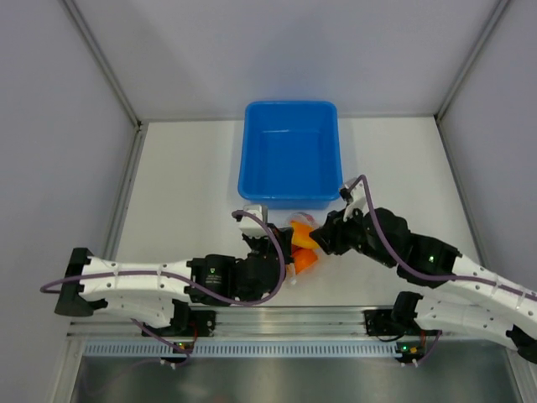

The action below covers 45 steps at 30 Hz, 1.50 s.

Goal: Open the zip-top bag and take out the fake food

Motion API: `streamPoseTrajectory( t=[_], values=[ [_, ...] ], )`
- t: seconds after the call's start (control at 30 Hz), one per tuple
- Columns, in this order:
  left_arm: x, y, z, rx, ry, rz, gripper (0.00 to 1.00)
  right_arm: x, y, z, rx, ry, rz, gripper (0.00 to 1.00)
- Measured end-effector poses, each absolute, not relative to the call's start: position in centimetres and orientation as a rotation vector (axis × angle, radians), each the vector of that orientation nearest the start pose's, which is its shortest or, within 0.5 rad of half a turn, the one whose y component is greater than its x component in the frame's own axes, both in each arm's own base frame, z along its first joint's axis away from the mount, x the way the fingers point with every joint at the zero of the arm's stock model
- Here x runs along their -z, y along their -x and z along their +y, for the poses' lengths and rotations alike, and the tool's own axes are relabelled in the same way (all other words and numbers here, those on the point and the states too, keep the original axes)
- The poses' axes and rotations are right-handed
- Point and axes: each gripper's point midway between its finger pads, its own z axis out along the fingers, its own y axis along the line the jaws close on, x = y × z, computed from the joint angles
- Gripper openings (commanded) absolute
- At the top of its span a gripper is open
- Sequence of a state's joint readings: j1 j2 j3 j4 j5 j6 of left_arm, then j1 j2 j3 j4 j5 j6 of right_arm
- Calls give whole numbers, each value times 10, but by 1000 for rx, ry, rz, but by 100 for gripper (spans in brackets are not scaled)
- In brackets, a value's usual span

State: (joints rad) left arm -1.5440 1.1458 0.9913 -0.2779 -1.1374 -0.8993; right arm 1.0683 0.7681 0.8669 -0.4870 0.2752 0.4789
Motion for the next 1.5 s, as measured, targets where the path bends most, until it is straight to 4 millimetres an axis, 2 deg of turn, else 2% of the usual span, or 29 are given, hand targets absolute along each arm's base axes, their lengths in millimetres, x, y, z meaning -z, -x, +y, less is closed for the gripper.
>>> streamPoseTrajectory(
  t=[0.17, 0.27, 0.57, 0.7, 0.87, 0.97, 1.13, 1.33, 1.5],
  values=[
    [-276, -156, -313, 679, 145, 1812, 0, -250, -153, 250, -808, 510, 1975, 37],
    [-272, -159, -316, 703, 153, 1835, 0, -250, -150, 252, -826, 533, 1967, 37],
    [-256, -163, -328, 724, 148, 1895, 0, -280, -154, 220, -777, 448, 1864, 40],
    [-255, -164, -330, 741, 157, 1909, 0, -288, -147, 221, -804, 511, 1837, 40],
    [-256, -164, -336, 770, 160, 1927, 0, -276, -134, 236, -853, 662, 1842, 41],
    [-257, -161, -340, 794, 157, 1938, 0, -258, -133, 244, -849, 718, 1857, 46],
    [-262, -155, -346, 858, 160, 1961, 0, -220, -145, 249, -742, 766, 1913, 52],
    [-274, -148, -353, 997, 176, 1994, 0, -207, -156, 248, -656, 788, 1906, 57],
    [-270, -157, -355, 1108, 225, 2024, 0, -191, -167, 242, -550, 809, 1903, 59]
  ],
)
